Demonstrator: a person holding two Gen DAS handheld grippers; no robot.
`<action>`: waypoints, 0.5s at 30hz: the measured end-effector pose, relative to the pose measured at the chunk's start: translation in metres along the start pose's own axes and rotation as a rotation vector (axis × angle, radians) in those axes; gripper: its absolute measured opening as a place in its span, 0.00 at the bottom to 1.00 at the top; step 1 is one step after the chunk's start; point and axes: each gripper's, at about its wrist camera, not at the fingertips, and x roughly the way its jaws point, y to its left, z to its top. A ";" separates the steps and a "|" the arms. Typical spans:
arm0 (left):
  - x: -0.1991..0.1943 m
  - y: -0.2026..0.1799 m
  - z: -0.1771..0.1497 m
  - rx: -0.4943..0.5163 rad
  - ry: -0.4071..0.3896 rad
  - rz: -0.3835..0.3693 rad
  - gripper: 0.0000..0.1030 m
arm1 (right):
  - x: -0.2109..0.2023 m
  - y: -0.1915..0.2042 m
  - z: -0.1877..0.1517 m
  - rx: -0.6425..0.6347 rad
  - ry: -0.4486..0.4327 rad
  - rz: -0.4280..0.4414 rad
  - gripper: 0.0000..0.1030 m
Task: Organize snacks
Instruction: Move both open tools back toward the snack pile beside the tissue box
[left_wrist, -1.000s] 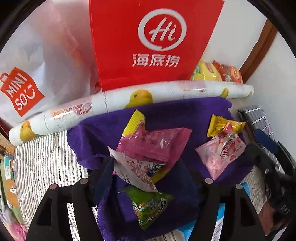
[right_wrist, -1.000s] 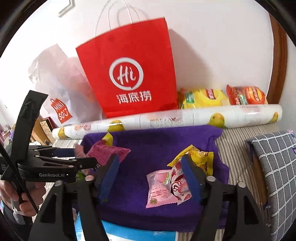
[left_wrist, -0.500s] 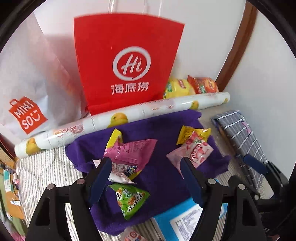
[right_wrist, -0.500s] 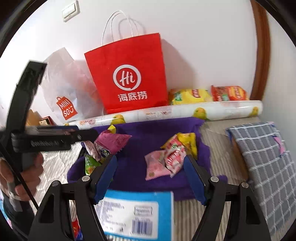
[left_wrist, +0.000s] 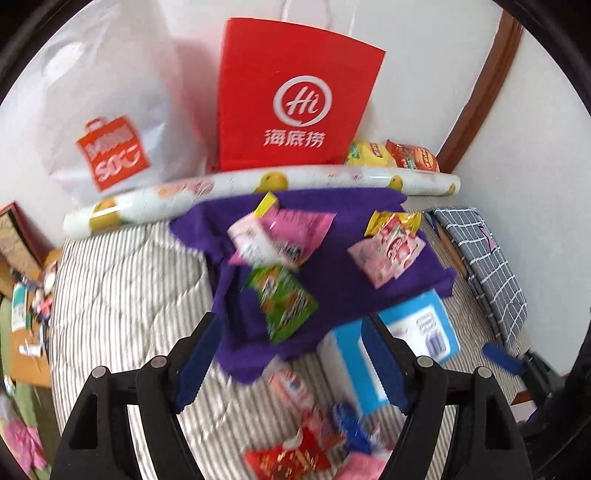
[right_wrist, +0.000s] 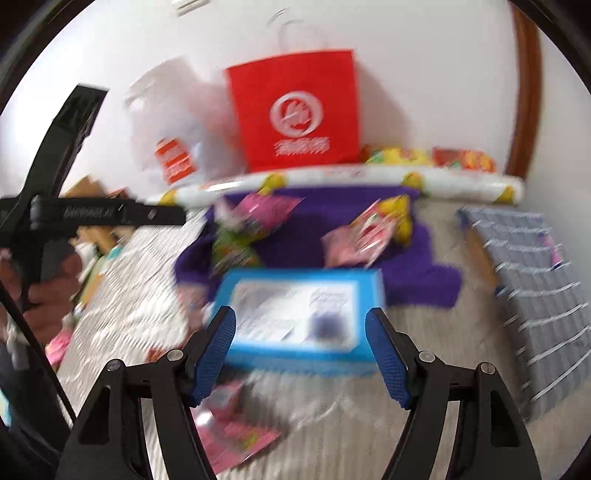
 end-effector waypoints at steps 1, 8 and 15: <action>-0.004 0.003 -0.007 -0.006 0.002 0.004 0.74 | 0.001 0.005 -0.007 -0.010 0.018 0.033 0.71; -0.017 0.012 -0.049 -0.007 0.018 0.029 0.74 | 0.014 0.038 -0.049 -0.099 0.114 0.141 0.71; -0.020 0.021 -0.081 -0.040 0.044 0.041 0.74 | 0.044 0.055 -0.070 -0.168 0.188 0.142 0.71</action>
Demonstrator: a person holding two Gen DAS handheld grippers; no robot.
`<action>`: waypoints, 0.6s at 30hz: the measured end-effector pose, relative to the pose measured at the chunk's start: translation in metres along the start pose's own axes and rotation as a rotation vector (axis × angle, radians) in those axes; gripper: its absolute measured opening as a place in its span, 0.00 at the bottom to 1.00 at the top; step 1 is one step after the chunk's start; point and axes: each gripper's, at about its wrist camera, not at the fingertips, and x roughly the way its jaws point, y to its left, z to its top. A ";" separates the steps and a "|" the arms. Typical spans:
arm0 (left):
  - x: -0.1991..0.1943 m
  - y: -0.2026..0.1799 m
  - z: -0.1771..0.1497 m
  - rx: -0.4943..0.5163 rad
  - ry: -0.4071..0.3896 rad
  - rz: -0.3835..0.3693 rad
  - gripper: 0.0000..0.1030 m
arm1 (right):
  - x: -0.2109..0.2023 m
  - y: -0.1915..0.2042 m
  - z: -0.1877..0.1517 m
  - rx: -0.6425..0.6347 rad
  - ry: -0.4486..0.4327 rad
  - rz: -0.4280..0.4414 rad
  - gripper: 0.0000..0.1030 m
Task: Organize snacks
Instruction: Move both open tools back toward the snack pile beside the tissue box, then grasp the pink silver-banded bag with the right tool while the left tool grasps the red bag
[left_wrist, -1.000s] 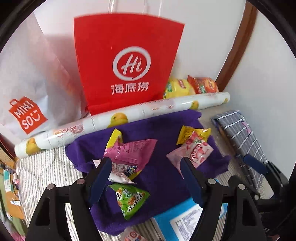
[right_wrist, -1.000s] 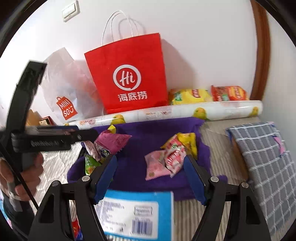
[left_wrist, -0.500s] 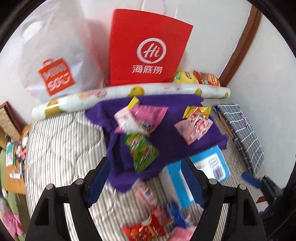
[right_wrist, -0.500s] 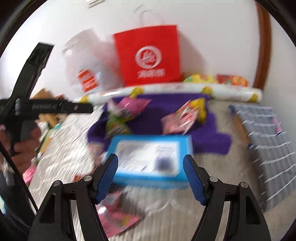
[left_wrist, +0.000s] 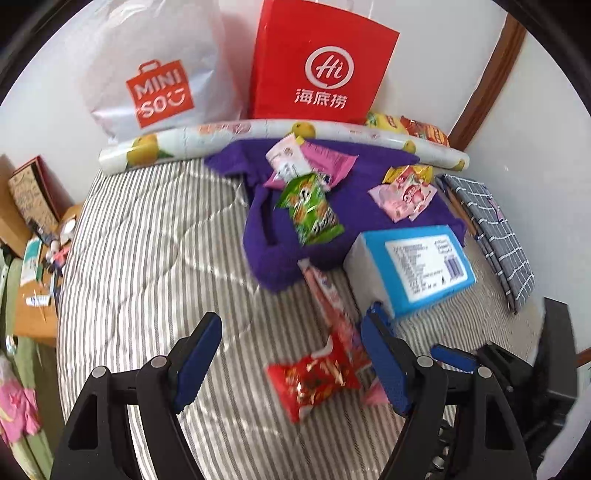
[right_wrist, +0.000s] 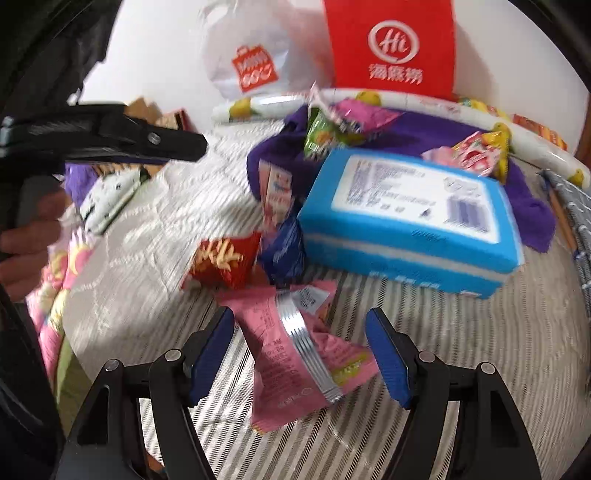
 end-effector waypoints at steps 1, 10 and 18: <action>-0.001 0.000 -0.003 -0.002 -0.001 0.001 0.74 | 0.004 0.002 -0.001 -0.008 0.009 -0.003 0.71; 0.016 -0.011 -0.027 0.040 0.025 -0.013 0.74 | -0.003 -0.004 -0.016 -0.016 -0.010 -0.079 0.55; 0.035 -0.033 -0.040 0.117 0.031 0.018 0.74 | -0.046 -0.059 -0.044 0.117 -0.110 -0.214 0.55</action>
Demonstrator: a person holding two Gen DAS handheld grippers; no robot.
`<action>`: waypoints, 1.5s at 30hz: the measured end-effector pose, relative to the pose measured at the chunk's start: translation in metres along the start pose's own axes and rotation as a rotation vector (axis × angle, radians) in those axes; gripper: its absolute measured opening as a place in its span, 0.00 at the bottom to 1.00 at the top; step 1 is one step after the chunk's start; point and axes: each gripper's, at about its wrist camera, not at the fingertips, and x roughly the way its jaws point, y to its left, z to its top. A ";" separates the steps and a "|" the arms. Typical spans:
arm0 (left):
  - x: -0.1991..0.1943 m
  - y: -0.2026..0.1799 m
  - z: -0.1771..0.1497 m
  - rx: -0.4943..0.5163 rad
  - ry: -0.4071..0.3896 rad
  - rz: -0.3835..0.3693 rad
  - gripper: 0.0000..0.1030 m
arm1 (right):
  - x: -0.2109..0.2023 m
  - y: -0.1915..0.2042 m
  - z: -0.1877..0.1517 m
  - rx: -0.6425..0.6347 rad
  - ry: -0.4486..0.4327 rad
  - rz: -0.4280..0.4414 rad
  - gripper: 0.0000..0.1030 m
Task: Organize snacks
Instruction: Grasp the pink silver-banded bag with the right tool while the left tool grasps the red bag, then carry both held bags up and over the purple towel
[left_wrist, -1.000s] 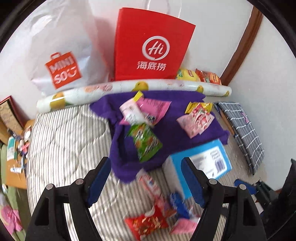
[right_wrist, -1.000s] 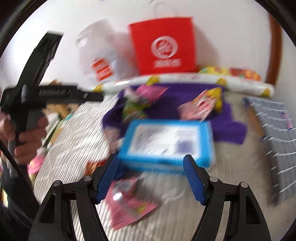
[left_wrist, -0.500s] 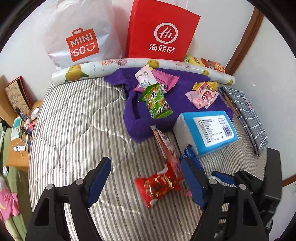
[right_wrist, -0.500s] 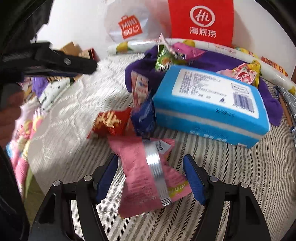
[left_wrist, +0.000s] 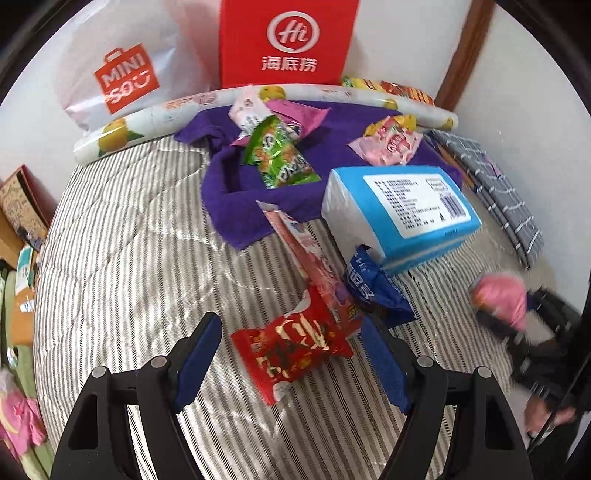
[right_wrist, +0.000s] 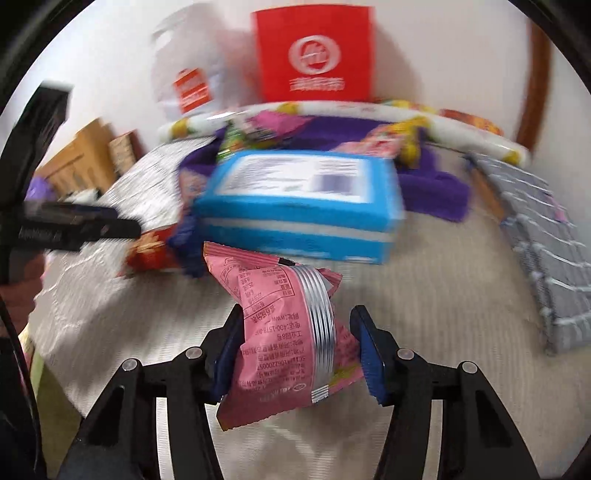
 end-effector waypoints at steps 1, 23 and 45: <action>0.003 -0.002 0.000 0.008 0.001 -0.001 0.74 | 0.002 -0.006 0.001 0.014 -0.006 -0.014 0.55; 0.032 -0.010 -0.022 0.067 0.052 0.028 0.74 | 0.042 -0.050 0.005 0.136 -0.052 -0.031 0.56; -0.015 -0.013 -0.021 0.009 -0.067 -0.073 0.35 | 0.006 -0.034 0.005 0.083 -0.071 -0.034 0.55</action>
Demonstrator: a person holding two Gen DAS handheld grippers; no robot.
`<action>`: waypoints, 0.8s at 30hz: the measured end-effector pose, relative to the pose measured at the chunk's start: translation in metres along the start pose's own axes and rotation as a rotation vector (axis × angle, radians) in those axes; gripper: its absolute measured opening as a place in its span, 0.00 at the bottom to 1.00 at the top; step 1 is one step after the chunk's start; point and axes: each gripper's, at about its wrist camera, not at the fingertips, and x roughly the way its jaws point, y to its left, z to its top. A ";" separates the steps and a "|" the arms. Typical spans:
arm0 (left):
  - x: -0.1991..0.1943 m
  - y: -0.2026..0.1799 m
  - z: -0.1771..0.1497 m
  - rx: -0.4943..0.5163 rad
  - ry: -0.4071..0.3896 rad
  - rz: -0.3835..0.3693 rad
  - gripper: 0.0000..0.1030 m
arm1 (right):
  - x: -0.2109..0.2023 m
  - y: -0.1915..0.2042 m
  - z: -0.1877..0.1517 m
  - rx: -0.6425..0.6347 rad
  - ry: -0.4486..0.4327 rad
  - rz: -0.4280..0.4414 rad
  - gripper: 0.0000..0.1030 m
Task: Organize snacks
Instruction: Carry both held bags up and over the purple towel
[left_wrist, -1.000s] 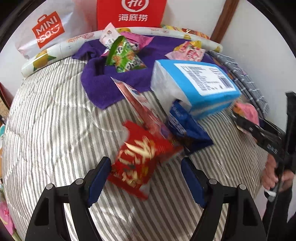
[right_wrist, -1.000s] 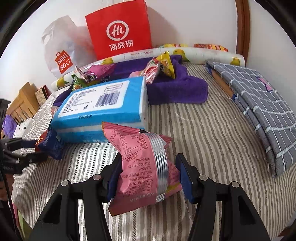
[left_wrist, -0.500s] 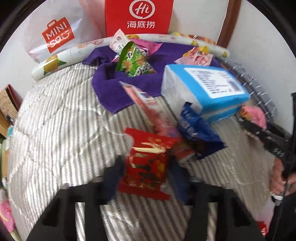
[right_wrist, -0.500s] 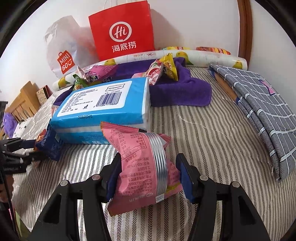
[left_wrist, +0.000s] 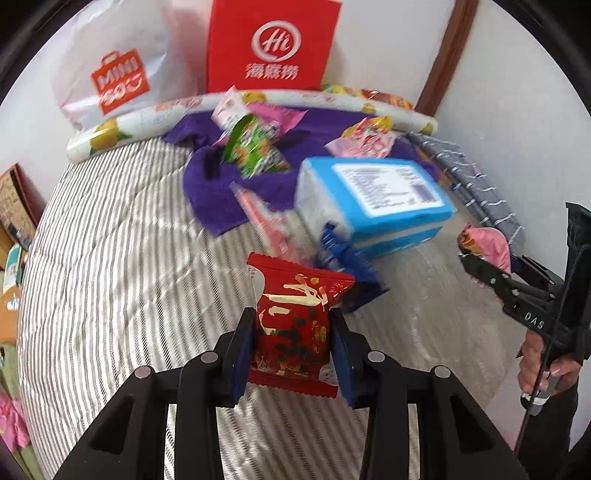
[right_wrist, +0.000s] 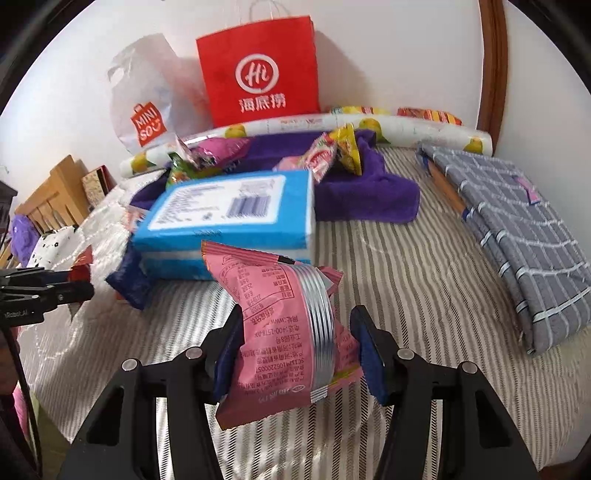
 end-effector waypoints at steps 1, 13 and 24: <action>-0.002 -0.004 0.003 0.010 -0.006 -0.005 0.36 | -0.004 0.002 0.002 -0.007 -0.009 0.002 0.55; -0.024 -0.042 0.074 0.070 -0.102 -0.055 0.36 | -0.034 0.016 0.072 -0.041 -0.103 0.018 0.55; -0.013 -0.031 0.152 0.054 -0.142 -0.046 0.36 | -0.010 0.018 0.153 -0.031 -0.156 0.011 0.55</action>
